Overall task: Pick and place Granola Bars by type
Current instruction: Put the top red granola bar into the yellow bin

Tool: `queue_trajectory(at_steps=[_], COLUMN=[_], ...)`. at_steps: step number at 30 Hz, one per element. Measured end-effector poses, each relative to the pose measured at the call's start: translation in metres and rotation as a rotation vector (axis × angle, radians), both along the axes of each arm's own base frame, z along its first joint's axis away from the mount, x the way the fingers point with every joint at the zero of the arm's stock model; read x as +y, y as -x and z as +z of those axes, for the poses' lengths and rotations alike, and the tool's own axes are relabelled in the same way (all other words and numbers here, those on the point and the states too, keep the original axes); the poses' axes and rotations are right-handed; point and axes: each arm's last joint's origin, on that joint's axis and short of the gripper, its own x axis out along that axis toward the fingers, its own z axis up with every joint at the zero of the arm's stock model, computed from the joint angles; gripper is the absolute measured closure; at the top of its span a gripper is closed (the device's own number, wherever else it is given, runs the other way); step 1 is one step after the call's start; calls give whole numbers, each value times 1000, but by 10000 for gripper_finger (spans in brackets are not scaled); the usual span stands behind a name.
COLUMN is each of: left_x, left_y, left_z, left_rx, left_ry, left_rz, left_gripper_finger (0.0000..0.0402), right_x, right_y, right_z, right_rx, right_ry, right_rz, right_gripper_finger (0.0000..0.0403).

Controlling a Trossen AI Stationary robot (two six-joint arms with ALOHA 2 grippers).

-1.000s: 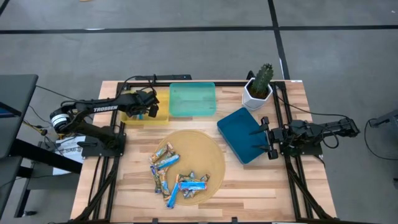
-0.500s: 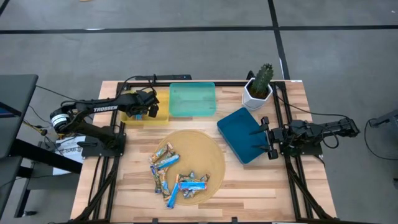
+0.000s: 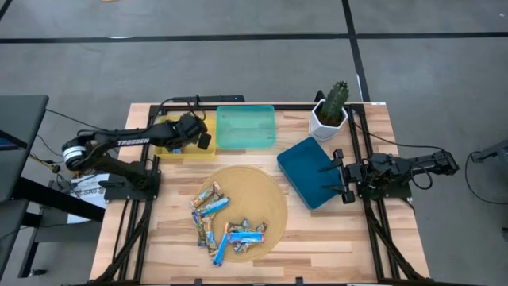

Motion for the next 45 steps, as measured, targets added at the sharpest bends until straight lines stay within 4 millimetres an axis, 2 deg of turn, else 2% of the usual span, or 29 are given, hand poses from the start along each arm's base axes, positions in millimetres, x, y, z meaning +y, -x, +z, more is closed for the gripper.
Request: queue_trajectory(at_steps=[15,22,30,34,40,45], left_x=[-29,-49,-67,-82,-117,-155], left_y=[-17,-28,-34,-39,-43,-50], left_z=[59,76,77,75,63,48], left_rx=[-296,-405,-432,-442,-401,-392], left_ry=[-296,-385,-382,-353,-263,-150], left_rz=[-304,-436,-526,-591,-734,-902], left_gripper_finger=[303,303,303,303,303,303], right_x=[0,0,0,0,0,0], right_y=[0,0,0,0,0,0], right_z=[0,0,0,0,0,0], right_rx=[0,0,0,0,0,0], right_ry=[0,0,0,0,0,0], right_rz=[0,0,0,0,0,0], right_gripper_finger=[159,159,159,159,159,159])
